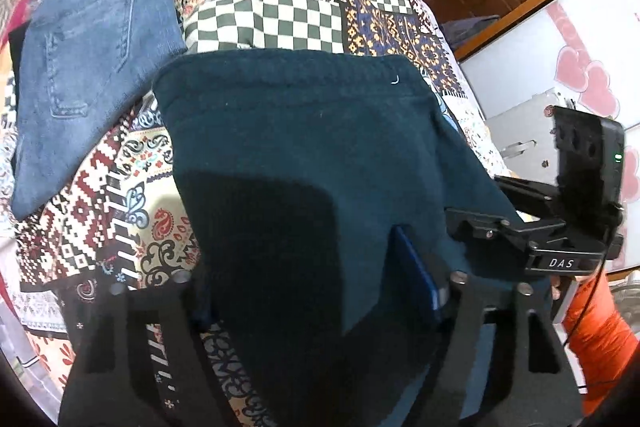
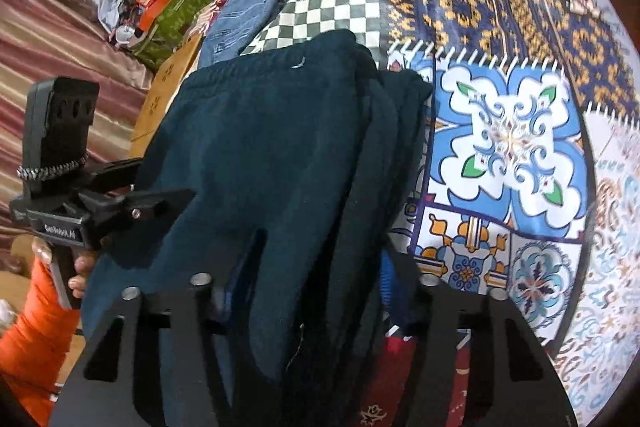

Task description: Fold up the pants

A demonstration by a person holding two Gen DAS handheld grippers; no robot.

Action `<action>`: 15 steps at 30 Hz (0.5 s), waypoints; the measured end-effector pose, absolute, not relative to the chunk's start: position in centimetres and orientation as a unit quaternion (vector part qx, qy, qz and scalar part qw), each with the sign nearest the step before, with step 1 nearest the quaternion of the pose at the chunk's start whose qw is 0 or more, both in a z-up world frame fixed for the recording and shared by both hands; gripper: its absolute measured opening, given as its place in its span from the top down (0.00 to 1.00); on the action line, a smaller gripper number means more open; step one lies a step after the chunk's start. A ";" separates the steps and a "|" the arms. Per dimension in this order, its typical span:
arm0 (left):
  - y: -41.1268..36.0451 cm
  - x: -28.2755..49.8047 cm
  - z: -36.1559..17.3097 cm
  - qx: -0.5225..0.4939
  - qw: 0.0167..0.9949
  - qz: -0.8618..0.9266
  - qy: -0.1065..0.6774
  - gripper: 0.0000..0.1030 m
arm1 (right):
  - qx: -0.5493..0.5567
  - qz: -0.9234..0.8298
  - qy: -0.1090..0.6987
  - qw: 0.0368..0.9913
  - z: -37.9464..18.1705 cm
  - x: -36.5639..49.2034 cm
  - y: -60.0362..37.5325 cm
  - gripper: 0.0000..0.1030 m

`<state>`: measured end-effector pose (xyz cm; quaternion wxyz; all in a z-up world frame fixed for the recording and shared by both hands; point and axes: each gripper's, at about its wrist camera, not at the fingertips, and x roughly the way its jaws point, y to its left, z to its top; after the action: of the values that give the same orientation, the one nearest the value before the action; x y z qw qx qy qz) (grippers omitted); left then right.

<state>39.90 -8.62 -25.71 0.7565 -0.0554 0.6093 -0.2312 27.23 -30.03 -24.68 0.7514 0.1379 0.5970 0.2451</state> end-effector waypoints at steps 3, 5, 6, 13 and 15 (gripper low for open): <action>-8.4 39.3 -24.9 -0.050 0.768 -0.230 0.596 0.45 | 0.068 0.239 0.580 0.776 -23.2 26.7 -28.6 0.66; -8.0 38.9 -24.2 -0.052 0.774 -0.229 0.588 0.54 | 0.023 0.233 0.569 0.788 -22.1 26.1 -27.4 0.68; -7.8 38.6 -23.6 -0.054 0.778 -0.229 0.583 0.59 | 0.008 0.230 0.564 0.793 -21.6 25.9 -27.0 0.69; -6.2 36.2 -19.6 -0.055 0.810 -0.240 0.533 0.66 | -0.023 0.223 0.522 0.823 -17.8 25.3 -26.3 0.71; -5.6 35.5 -17.9 -0.056 0.822 -0.242 0.512 0.66 | -0.032 0.218 0.505 0.835 -16.4 25.0 -25.6 0.72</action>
<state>35.54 -5.60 -17.95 0.8223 -0.0560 0.5119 -0.2422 25.04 -25.64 -16.42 0.8347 -0.0325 0.5048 0.2178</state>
